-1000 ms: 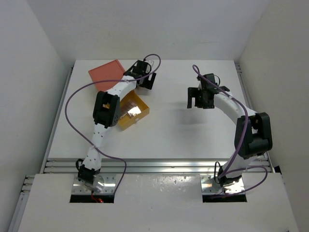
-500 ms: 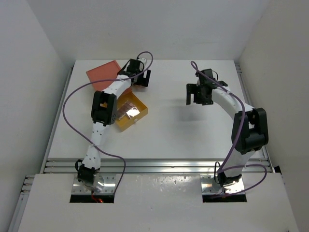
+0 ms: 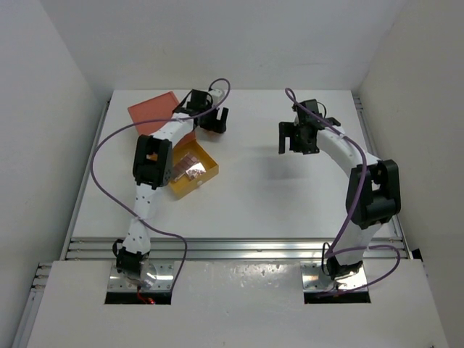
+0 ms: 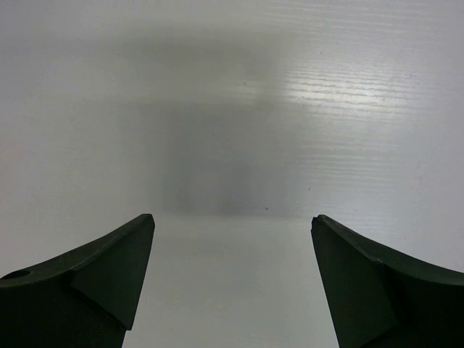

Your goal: Organize the makeup

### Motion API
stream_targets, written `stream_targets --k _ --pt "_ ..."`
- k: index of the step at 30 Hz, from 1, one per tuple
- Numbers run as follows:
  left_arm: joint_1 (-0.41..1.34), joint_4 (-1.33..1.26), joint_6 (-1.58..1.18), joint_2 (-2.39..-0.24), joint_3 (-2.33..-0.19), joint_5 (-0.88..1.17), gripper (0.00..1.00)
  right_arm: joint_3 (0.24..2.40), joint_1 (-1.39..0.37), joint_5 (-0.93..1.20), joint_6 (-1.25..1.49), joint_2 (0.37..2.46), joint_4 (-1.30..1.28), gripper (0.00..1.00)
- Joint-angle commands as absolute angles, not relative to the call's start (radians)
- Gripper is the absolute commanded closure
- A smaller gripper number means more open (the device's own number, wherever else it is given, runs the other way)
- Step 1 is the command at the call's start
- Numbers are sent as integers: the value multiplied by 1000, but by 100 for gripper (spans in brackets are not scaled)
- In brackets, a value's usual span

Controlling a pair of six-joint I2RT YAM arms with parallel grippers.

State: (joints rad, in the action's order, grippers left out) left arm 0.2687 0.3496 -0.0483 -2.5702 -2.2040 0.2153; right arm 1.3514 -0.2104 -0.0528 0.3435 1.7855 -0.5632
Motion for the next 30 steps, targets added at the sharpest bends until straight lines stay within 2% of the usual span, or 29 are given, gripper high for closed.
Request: stream_targets --k 1,8,13,15,26,30 --pt "302 483 0 -2554 -2086 310 10 1388 -219 -75 344 1790 -568 10" --pt "377 492 112 -2450 -1944 360 13 1324 -221 -86 351 1752 -538 10" --pt "420 518 155 -2425 -1953 316 9 1312 -222 -83 360 1735 -538 10" --pt "420 518 140 -2425 -1962 250 0 1307 -221 -83 359 1726 -537 10" --pt "453 581 124 -2499 -2045 80 0 1270 -219 -100 330 1660 -561 9" --pt "453 591 144 -2519 -2054 86 2 1253 -221 -110 327 1640 -555 9"
